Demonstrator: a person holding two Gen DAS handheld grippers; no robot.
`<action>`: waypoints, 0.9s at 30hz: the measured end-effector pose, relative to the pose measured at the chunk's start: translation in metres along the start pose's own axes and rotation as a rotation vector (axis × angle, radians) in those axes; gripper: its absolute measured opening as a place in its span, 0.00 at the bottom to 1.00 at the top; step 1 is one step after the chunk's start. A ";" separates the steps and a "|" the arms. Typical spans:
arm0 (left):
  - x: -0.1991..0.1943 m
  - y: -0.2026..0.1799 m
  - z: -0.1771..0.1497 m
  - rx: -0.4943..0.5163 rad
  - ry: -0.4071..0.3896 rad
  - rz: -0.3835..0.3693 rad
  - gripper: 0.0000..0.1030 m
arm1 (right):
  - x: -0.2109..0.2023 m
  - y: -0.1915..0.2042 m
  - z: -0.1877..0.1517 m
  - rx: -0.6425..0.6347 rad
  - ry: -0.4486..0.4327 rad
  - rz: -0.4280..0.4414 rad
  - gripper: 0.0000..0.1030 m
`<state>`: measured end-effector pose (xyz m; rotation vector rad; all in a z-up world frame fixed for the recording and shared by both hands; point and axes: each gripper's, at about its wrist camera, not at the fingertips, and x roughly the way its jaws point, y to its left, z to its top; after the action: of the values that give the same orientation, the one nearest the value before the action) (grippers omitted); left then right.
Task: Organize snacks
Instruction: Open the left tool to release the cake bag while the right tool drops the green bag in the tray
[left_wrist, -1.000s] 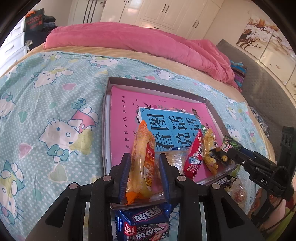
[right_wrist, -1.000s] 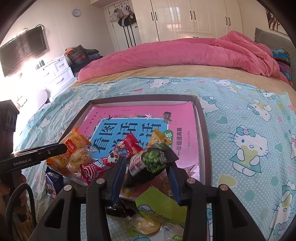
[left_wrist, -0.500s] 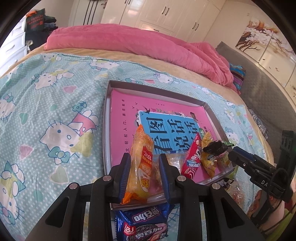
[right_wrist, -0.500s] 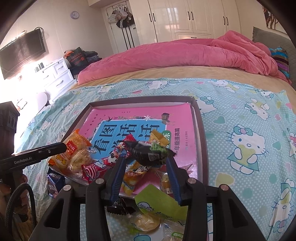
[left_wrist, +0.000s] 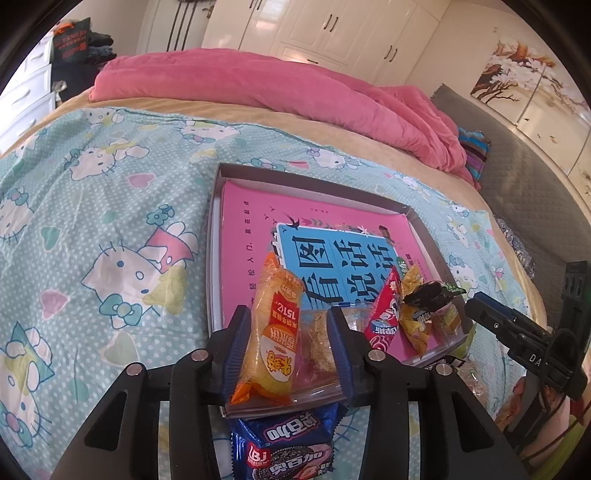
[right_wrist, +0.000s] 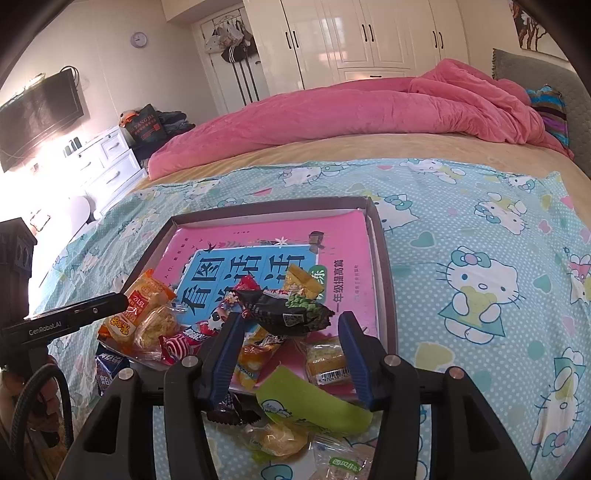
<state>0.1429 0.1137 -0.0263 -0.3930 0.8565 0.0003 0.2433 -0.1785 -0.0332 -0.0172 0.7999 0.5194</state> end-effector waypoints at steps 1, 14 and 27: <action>0.000 0.000 0.000 0.000 0.000 0.000 0.46 | -0.001 -0.001 0.000 0.002 -0.001 -0.002 0.51; -0.009 -0.005 0.002 0.021 -0.035 -0.017 0.58 | -0.007 -0.004 -0.001 0.010 -0.011 -0.006 0.55; -0.015 -0.021 -0.001 0.088 -0.066 0.010 0.73 | -0.018 -0.005 -0.003 0.015 -0.025 -0.013 0.59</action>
<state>0.1357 0.0967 -0.0088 -0.3044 0.7903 -0.0155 0.2332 -0.1917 -0.0237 -0.0022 0.7785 0.5004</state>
